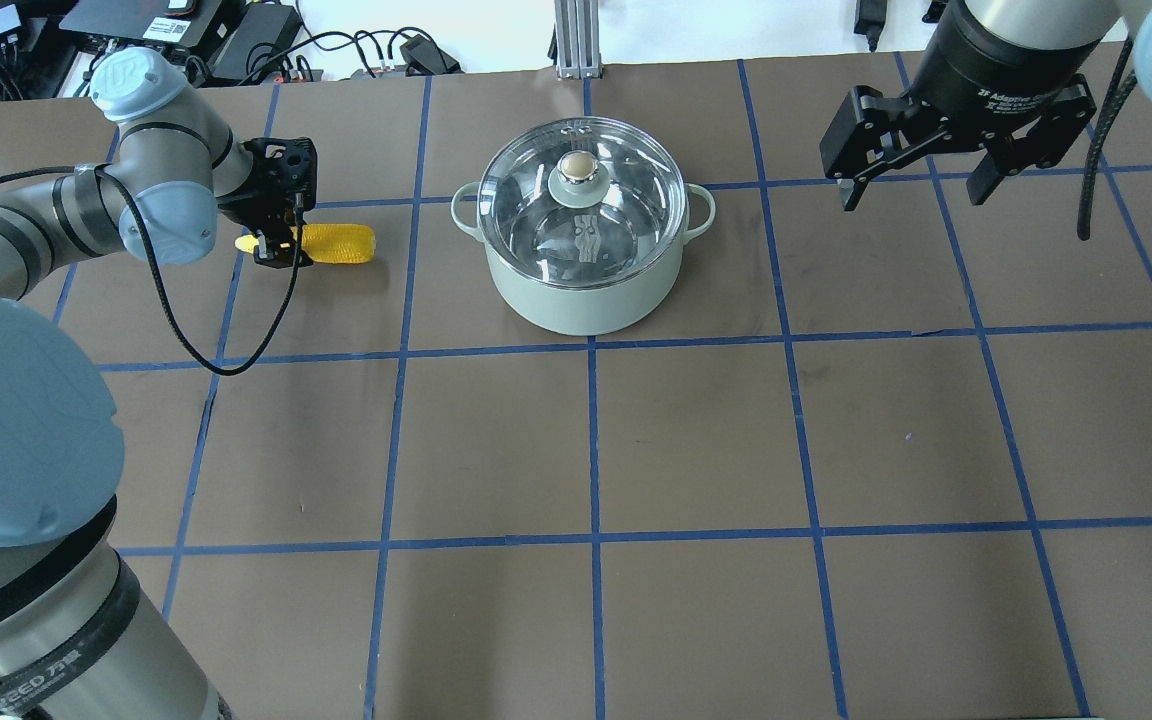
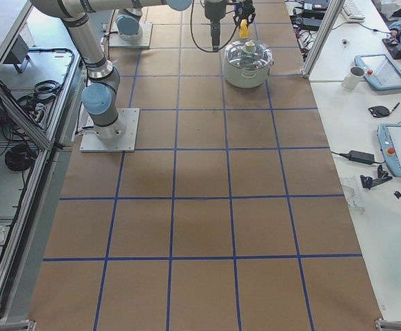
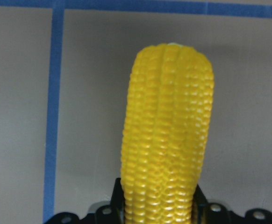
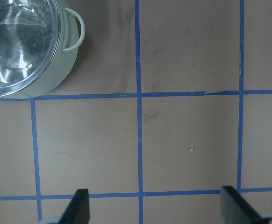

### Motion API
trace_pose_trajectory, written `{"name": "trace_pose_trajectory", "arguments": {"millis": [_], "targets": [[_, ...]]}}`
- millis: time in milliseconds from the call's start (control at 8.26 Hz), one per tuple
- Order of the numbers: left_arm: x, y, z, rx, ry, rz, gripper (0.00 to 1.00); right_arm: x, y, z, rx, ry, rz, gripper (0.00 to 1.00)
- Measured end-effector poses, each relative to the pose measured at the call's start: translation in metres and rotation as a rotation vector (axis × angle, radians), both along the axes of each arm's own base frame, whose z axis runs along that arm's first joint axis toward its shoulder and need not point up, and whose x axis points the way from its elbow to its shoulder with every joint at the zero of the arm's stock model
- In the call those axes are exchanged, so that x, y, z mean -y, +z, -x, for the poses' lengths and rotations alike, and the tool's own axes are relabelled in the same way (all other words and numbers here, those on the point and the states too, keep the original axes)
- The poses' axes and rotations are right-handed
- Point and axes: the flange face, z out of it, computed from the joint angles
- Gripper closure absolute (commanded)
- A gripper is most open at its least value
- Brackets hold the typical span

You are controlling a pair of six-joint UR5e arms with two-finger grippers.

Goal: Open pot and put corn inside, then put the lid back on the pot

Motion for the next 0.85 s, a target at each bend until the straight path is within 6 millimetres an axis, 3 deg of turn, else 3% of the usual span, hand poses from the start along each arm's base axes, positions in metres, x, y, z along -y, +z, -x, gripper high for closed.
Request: {"name": "trace_pose_trajectory", "arguments": {"millis": [242,605,847], "targets": [[-0.005,0.045,0.017,0.04,-0.001,0.053,1.0,0.0,0.0,0.0,0.003,0.001,0.0,0.0],[-0.022,0.128,0.03,0.081,-0.006,0.166,1.0,0.0,-0.001,0.0,0.004,0.001,0.001,0.0],[-0.033,0.166,0.044,0.096,-0.022,0.223,1.0,0.002,0.001,-0.001,0.008,0.001,0.018,0.0]]}}
